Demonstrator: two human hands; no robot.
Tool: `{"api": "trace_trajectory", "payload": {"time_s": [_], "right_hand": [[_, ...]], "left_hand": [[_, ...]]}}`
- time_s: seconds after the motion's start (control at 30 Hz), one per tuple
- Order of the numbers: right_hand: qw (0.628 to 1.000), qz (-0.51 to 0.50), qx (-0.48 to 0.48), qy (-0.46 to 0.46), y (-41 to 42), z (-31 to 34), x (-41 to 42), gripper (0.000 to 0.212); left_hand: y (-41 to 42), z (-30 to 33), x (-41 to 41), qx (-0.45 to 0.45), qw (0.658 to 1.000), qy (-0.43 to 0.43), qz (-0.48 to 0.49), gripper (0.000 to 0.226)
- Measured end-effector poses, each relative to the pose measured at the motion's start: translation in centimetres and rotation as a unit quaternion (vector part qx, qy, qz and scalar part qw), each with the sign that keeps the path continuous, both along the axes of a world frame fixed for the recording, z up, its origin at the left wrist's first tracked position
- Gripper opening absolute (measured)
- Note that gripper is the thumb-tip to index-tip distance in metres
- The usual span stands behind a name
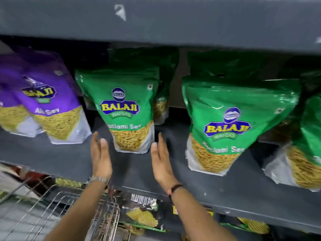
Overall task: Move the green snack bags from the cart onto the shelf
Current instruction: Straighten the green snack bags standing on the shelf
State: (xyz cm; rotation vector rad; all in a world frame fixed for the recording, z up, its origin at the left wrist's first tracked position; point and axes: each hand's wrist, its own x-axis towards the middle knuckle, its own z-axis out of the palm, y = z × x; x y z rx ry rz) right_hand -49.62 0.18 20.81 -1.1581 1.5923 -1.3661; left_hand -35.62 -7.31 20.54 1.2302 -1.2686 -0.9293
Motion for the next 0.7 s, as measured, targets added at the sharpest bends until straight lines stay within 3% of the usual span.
{"api": "trace_trajectory", "payload": {"time_s": [0.2,0.3,0.53,0.6,0.7], "right_hand": [[0.999,0.004,0.004,-0.049,-3.4,0.2,0.6,0.051],[0.999,-0.002,0.001,-0.053,-2.5,0.2,0.9,0.05],[0.998,-0.015,0.022,-0.065,-0.1,0.2,1.2,0.075],[0.998,-0.013,0.033,-0.049,0.1,0.3,1.3,0.078],[0.998,-0.022,0.041,-0.047,0.2,0.3,1.2,0.075]], "left_hand": [[-2.9,0.1,-0.5,0.061,0.989,0.047,-0.126,0.035],[-2.0,-0.3,-1.2,0.054,0.987,0.056,-0.138,0.033],[-1.1,-0.5,-1.5,0.029,0.984,0.08,-0.155,0.028],[-0.9,-0.6,-1.7,0.022,0.985,0.067,-0.158,0.044],[-1.0,-0.7,-1.6,0.018,0.985,0.082,-0.149,0.099]]}}
